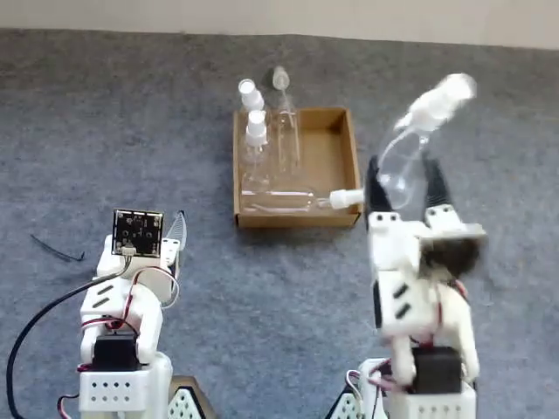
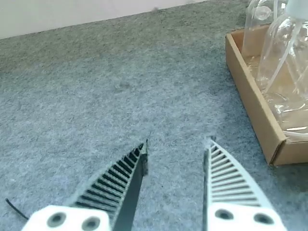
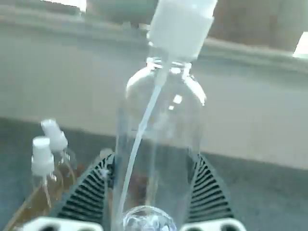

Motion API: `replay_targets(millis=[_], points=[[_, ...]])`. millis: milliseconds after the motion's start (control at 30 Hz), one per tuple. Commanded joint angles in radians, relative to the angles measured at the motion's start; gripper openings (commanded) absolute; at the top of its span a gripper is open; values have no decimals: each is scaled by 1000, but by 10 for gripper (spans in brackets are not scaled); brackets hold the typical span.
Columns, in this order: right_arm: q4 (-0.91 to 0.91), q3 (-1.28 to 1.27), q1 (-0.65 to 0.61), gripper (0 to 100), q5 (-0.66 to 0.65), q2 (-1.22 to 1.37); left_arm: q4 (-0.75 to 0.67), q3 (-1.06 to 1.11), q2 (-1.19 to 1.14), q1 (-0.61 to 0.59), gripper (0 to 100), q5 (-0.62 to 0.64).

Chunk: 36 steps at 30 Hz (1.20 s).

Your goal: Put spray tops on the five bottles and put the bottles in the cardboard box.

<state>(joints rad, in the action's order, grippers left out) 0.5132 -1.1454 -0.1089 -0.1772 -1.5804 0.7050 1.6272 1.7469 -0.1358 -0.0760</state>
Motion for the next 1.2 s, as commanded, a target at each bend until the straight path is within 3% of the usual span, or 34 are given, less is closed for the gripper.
replay_targets(millis=[0, 133, 400, 600, 733, 900, 1033, 1167], points=[[-35, -128, -68, 4, -17, 1, -25, -12, 8, -5, 171, 3], [-41, -150, -104, 4, -20, 4, -26, -18, 8, -5, 171, 5], [-323, -334, 208, 4, -14, 4, -25, -8, 8, -7, 171, 5], [-522, -544, 240, 4, -14, 4, -25, -7, 8, -5, 171, 5], [-395, -536, 236, 4, -14, 2, -25, -7, 8, -5, 171, 5], [13, -282, 96, 5, -12, 2, -25, -7, 8, -5, 171, 5], [41, -154, -36, 7, 2, 7, -25, -7, 8, -5, 171, 5], [8, -82, -51, 5, 54, 134, -23, -7, 8, -5, 171, 5]])
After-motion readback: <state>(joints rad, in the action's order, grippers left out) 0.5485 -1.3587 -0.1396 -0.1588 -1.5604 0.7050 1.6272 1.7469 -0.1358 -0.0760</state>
